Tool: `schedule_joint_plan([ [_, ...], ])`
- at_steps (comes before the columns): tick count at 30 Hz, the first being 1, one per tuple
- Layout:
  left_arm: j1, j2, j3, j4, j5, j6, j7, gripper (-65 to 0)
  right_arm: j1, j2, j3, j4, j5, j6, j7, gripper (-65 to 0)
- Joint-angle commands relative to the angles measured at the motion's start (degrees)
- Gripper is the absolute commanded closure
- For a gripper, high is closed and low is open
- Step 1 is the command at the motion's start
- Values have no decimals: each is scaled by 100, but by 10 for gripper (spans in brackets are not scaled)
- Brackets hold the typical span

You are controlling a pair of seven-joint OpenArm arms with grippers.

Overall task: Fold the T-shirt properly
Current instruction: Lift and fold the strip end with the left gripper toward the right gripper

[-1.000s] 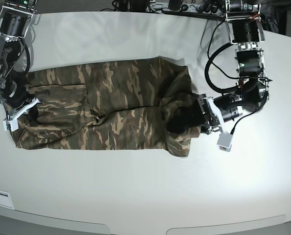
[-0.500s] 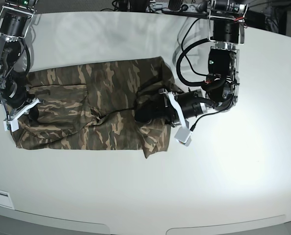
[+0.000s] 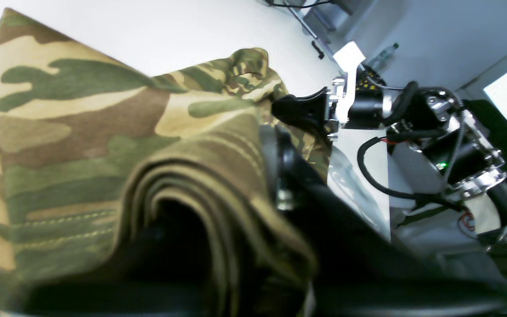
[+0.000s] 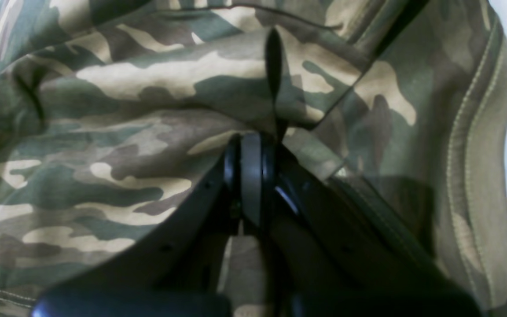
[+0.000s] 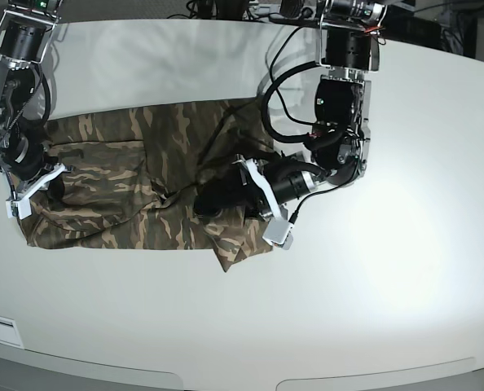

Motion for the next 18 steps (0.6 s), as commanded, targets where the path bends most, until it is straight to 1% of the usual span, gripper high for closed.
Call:
schedule_joint_plan([
  [1,-116,92,4,94,-330,-69,-66,-239,-37,4,-46,-17,-48,55,-579,0],
  [2,-116,107,4,94,-479,-69,7,-299,-35,2,-46,-17,46,118,-610,0],
  [3,-116,120,4,94,-616,-69,81,-342,-37,2,-46,-17,127,223,-612,0],
  [4,-116,120,4,94,-682,-69,87,-364,-37,2,-46,-17,192,302,-649,0],
  [8,-116,118,0,94,-326,42,-4,-369,-35,2,-46,-17,354,345,-800,0],
  [11,-116,118,4,94,-435,297,98,-369,-33,2,-46,-17,356,345,-839,0],
  [13,-118,118,2,94,-433,295,74,-367,-35,2,-46,-17,354,345,-841,0],
  [14,-120,118,0,94,-433,297,35,-346,-35,2,-46,-17,354,345,-841,0],
  [15,-133,116,-2,94,-411,295,-4,-297,-35,2,-46,-17,354,348,-841,0],
  [16,-146,118,-7,101,-345,291,-35,-223,-35,2,-46,-17,356,348,-841,0],
  [17,-168,116,-24,120,-278,293,-22,-128,-35,2,-46,-17,354,348,-841,0],
  [18,-188,116,-74,149,-214,302,57,-11,-35,4,-46,-17,354,348,-841,0],
])
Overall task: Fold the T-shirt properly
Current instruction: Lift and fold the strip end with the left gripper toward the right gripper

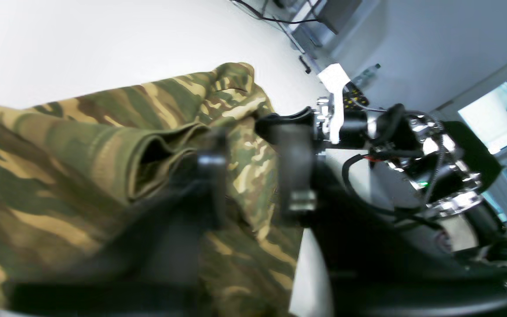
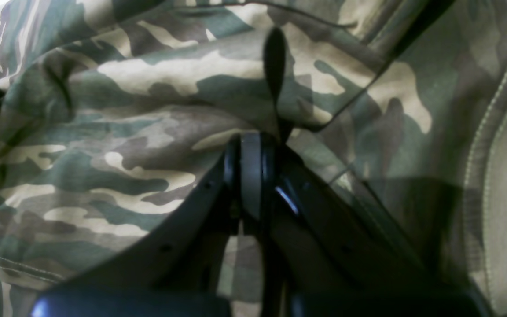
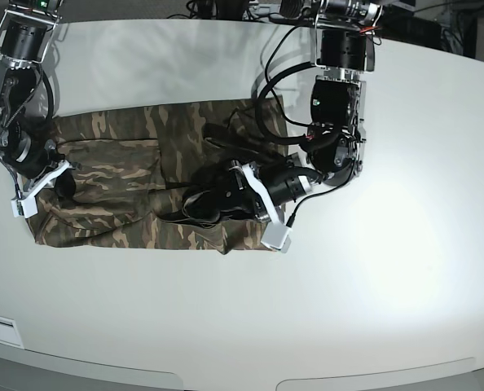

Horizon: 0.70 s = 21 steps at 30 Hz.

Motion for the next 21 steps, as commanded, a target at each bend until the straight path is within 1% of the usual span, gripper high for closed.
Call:
schedule_joint_plan([
  [1,-164,31,-94,160,-20,44,-33,0,-31,22,-44,-17,-195,37,-472,0],
  [2,-177,31,-210,188,160,116,-39,0,-33,20,-44,-17,-192,37,-472,0],
  [6,-203,31,-732,212,946,688,-101,0,-35,20,-42,-17,-197,35,-474,0],
  [8,-181,28,-876,212,1300,968,-92,0,-33,22,-42,-17,-195,35,-472,0],
  [10,-138,24,-903,212,1574,1158,-74,0,-31,22,-42,-17,-195,35,-468,0],
  [13,-107,15,-822,212,1572,1167,184,0,-33,20,-42,-17,-192,33,-468,0],
  [15,-90,15,-682,212,1414,1143,413,0,-33,20,-42,-17,-192,33,-468,0],
  [16,-76,15,-592,212,1272,1058,546,0,-33,20,-42,-17,-192,33,-468,0],
  [18,-79,17,-354,212,892,778,896,0,-31,20,-42,-17,-192,35,-468,0],
  [20,-79,20,-37,212,350,531,1233,0,-33,22,-42,-17,-192,33,-468,0],
  [21,-79,20,144,212,68,354,1368,0,-33,20,-42,-17,-192,33,-468,0],
])
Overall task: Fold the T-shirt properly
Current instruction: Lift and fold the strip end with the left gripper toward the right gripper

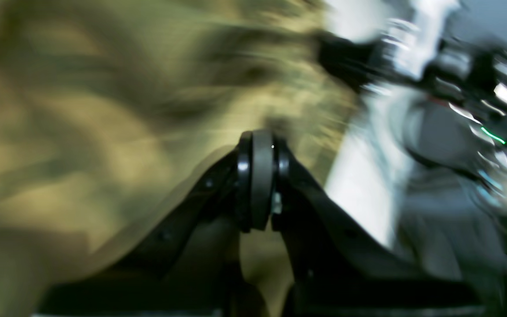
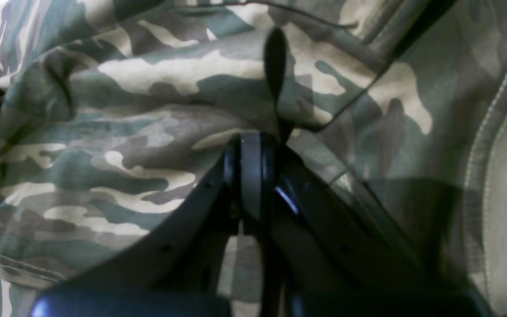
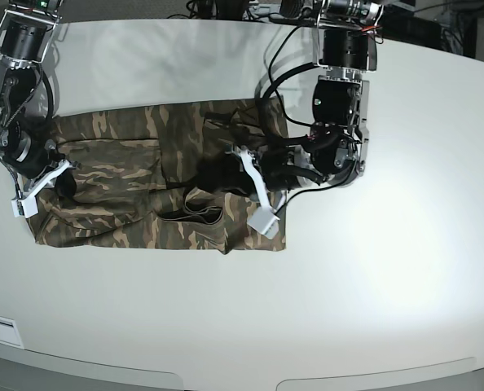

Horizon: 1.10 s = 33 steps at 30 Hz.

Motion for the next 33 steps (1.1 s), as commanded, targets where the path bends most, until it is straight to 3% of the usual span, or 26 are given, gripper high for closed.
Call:
schedule_joint_plan([
  [1,-111,48,188,107,-398,-227,-17,0,-33,20,-42,-17,-197,28,-463,0],
  [4,-129,50,708,107,-706,-734,-61,0,-33,20,-42,-17,-199,28,-468,0],
  [6,-212,48,916,107,-715,-769,-57,0,-31,20,-42,-17,-199,31,-466,0],
  [11,-531,28,654,420,-457,-157,-44,0,-35,22,-42,-17,-203,31,-472,0],
  [18,-616,28,39,490,1626,553,-48,0,-31,20,-42,-17,-199,28,-466,0],
  [22,-601,28,103,490,2299,920,-50,0,-33,20,-42,-17,-199,28,-466,0],
  [27,-518,24,481,487,2791,1091,-33,0,-33,20,-42,-17,-199,31,-466,0],
  [33,-439,26,1158,487,2835,1102,125,0,-31,22,-42,-17,-199,31,-466,0],
])
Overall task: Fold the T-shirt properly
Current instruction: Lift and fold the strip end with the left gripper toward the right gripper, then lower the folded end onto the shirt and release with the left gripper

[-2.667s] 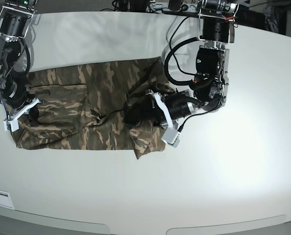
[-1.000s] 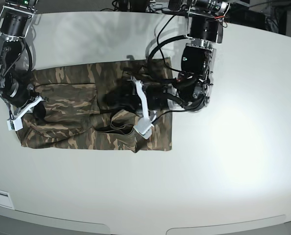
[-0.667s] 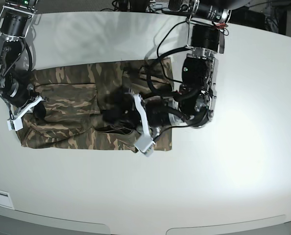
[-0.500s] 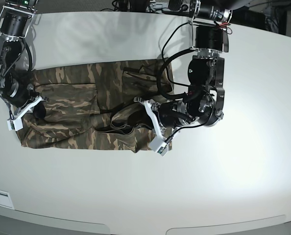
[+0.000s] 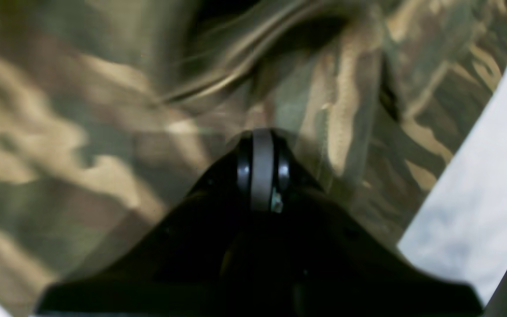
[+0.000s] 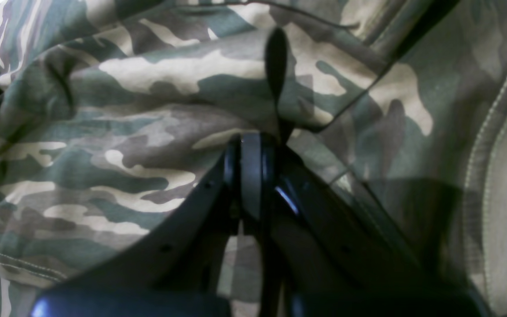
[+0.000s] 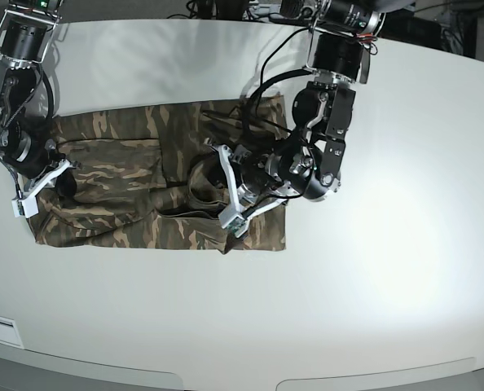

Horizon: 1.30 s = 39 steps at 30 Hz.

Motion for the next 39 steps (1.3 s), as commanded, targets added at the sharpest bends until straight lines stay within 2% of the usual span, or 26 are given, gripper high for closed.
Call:
schedule_joint_plan([
  [1,-129,61,101,94,-92,2,-42,0,-31,22,-42,-17,-199,11,-450,0],
  [5,-131,63,424,94,-267,-72,-46,0,-33,20,-42,-17,-199,11,-433,0],
  [9,-149,79,621,94,-953,-719,-48,0,-33,20,-42,-17,-199,13,-409,0],
  [13,-247,92,592,101,-1349,-887,-85,0,-31,20,-42,-17,-199,13,-409,0],
  [17,-470,92,341,105,-1344,-885,-87,0,-33,20,-42,-17,-199,13,-409,0],
  [22,-741,92,-492,116,-1346,-874,-151,0,-35,20,-42,-17,-199,11,-413,0],
  [25,-802,70,-1025,114,-1296,-555,-142,0,-33,20,-42,-17,-199,13,-411,0],
  [28,-787,-24,-1384,114,-1300,-470,-22,0,-31,20,-42,-17,-199,13,-411,0],
  [32,-719,-313,-1434,114,-1519,-479,326,0,-31,20,-42,-17,-197,13,-409,0],
  [35,-540,-514,-1335,114,-1873,-645,511,0,-33,20,-42,-17,-199,13,-409,0],
  [39,-293,-610,-1134,114,-1937,-673,638,0,-31,20,-42,-17,-199,13,-387,0],
])
